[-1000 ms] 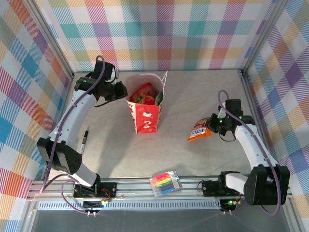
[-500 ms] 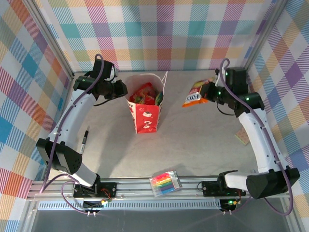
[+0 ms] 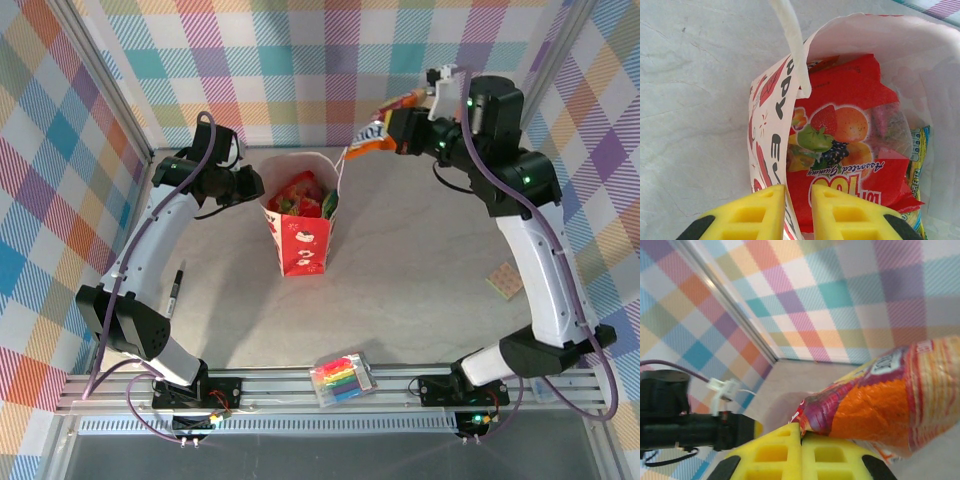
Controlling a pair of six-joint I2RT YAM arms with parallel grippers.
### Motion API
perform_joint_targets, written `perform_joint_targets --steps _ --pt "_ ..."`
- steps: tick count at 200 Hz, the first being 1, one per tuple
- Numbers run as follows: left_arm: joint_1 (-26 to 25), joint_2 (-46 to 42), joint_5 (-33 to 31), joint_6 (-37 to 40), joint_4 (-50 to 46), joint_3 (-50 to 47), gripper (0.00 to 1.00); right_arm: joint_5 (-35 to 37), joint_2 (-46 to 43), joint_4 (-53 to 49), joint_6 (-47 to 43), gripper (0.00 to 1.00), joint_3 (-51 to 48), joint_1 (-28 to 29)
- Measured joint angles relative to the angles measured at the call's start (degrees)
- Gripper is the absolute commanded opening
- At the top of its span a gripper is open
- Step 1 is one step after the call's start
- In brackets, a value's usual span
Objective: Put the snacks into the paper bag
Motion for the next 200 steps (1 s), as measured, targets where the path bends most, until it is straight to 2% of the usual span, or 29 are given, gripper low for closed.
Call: perform_joint_targets --steps 65,90,200 --pt "0.02 0.02 0.00 -0.02 0.00 0.00 0.21 -3.78 15.37 -0.02 -4.61 0.00 15.67 11.78" --pt "0.44 0.00 0.09 -0.02 0.00 -0.17 0.21 -4.55 20.35 -0.46 -5.88 0.00 18.18 14.38" --pt "2.54 -1.60 2.58 0.02 0.31 -2.93 0.21 -1.05 28.30 -3.28 -10.45 0.00 20.44 14.19"
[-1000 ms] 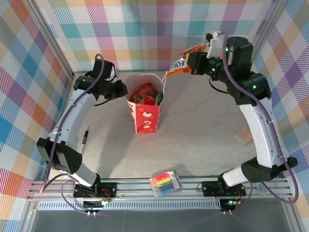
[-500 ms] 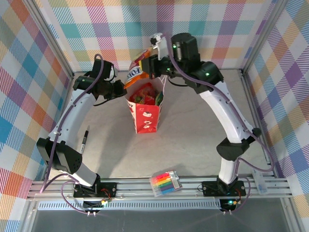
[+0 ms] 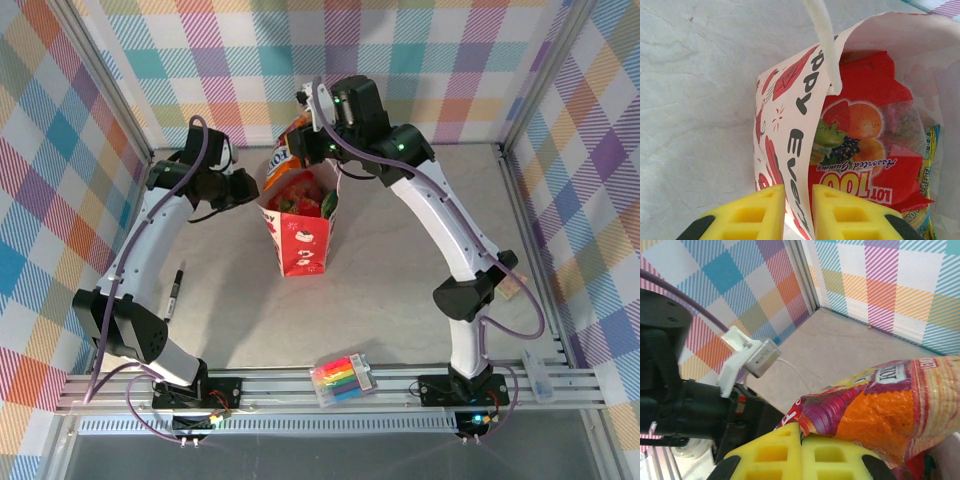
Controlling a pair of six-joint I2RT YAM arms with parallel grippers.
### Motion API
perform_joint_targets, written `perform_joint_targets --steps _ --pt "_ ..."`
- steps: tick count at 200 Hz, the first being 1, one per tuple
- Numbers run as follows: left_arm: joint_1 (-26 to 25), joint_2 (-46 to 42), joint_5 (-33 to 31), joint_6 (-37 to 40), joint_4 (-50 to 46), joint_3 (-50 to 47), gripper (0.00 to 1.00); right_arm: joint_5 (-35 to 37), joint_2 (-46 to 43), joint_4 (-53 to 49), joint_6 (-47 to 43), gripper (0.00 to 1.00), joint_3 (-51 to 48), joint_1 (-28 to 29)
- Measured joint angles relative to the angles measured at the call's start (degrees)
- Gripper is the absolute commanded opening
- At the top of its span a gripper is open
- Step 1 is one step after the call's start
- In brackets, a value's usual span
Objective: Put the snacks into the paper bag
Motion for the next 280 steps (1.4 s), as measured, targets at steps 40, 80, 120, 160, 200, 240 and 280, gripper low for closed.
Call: perform_joint_targets --steps 40,80,120,160,200,240,280 --pt "0.31 -0.09 1.11 0.00 -0.02 -0.11 0.22 0.02 3.98 -0.92 -1.42 0.00 1.60 -0.48" --pt "0.31 -0.09 2.29 -0.02 0.00 -0.11 0.22 -0.02 5.68 -3.39 -4.11 0.00 1.60 -0.68" --pt "0.31 -0.09 3.48 -0.07 0.15 -0.09 0.22 -0.02 5.97 -4.48 -7.13 0.00 1.60 -0.70" --pt "0.31 -0.09 4.04 -0.26 0.13 -0.07 0.22 -2.40 7.34 -4.61 -8.79 0.00 1.60 -0.68" --pt "0.31 -0.02 4.04 -0.28 0.13 0.28 0.22 -5.55 8.04 -5.60 -10.43 0.00 -0.02 -0.68" --pt "0.31 0.09 4.04 -0.50 0.15 0.35 0.22 -8.17 6.73 -5.42 -10.71 0.00 -6.12 -0.68" --pt "0.31 0.11 4.04 -0.92 0.15 0.35 0.22 -8.20 1.92 -4.44 -10.80 0.00 -11.67 -0.57"
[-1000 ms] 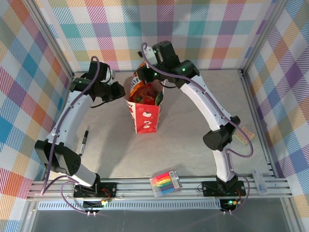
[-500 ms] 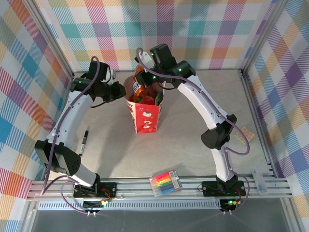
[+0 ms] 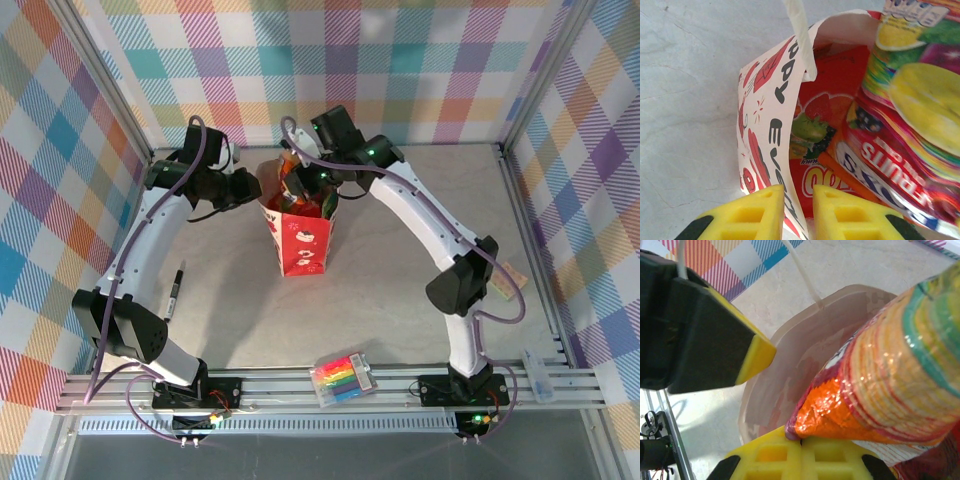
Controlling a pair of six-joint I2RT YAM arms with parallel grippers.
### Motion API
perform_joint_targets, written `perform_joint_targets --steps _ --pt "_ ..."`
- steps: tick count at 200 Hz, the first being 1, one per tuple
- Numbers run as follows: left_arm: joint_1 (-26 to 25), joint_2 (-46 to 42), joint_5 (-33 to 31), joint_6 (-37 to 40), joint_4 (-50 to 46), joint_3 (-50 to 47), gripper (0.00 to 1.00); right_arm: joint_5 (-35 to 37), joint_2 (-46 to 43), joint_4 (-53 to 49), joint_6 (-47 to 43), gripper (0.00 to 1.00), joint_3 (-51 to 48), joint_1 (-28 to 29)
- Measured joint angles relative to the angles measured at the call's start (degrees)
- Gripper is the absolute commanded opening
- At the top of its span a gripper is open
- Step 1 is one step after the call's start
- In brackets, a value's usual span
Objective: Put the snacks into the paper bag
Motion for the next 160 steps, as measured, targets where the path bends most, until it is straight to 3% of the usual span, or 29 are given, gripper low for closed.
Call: perform_joint_targets --steps 65,160 --pt "0.00 0.00 -0.02 -0.26 0.00 0.00 0.22 4.46 -9.60 3.63 -0.07 0.00 -6.23 0.39" --pt "0.00 0.00 -0.20 -0.24 -0.02 0.00 0.22 7.06 -9.05 3.32 -1.14 0.00 -5.42 0.39"
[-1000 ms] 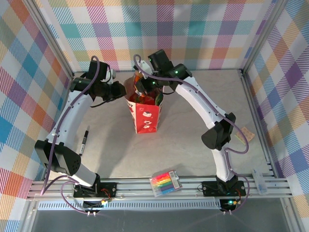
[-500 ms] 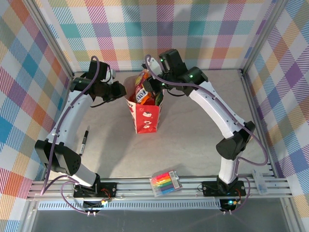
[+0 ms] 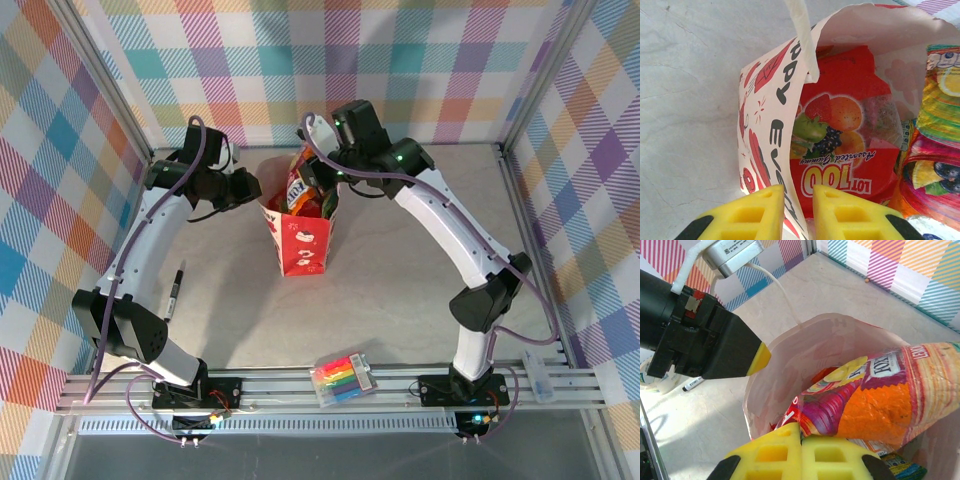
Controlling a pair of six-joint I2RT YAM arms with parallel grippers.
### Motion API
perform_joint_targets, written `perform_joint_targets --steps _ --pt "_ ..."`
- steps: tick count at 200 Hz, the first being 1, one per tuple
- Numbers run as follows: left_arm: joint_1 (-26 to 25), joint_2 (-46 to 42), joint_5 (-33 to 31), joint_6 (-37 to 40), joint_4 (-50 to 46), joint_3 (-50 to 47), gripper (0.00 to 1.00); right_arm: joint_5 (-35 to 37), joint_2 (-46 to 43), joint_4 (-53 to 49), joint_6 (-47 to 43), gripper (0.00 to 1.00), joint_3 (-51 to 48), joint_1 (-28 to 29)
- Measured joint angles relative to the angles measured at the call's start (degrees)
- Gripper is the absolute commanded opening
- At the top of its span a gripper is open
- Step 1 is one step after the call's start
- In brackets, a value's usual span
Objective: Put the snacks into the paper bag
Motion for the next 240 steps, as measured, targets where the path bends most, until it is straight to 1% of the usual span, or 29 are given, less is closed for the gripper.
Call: perform_joint_targets --steps 33,54,90,139,176,202,240 --pt "0.00 0.00 -0.02 0.00 0.00 0.00 0.22 -2.47 4.52 -0.24 0.48 0.00 4.13 0.04" --pt "0.00 0.00 -0.02 0.00 0.00 0.00 0.22 -3.63 5.70 -0.44 1.29 0.00 3.80 0.31" --pt "0.00 0.00 -0.02 0.00 -0.07 0.00 0.22 -6.51 5.68 0.22 3.17 0.00 0.52 0.59" --pt "0.00 -0.02 -0.42 0.00 -0.17 0.00 0.22 -10.05 5.97 0.57 5.03 0.00 0.44 2.21" --pt "0.00 -0.02 -0.44 0.02 -0.15 0.00 0.22 -9.68 6.69 0.61 4.96 0.00 0.50 2.69" --pt "0.00 -0.02 -0.44 0.02 0.02 -0.02 0.22 -9.31 8.94 -0.39 4.79 0.00 3.15 2.67" --pt "0.00 -0.02 -0.42 0.00 0.04 -0.02 0.22 -5.75 11.41 -1.99 4.61 0.00 4.98 2.62"
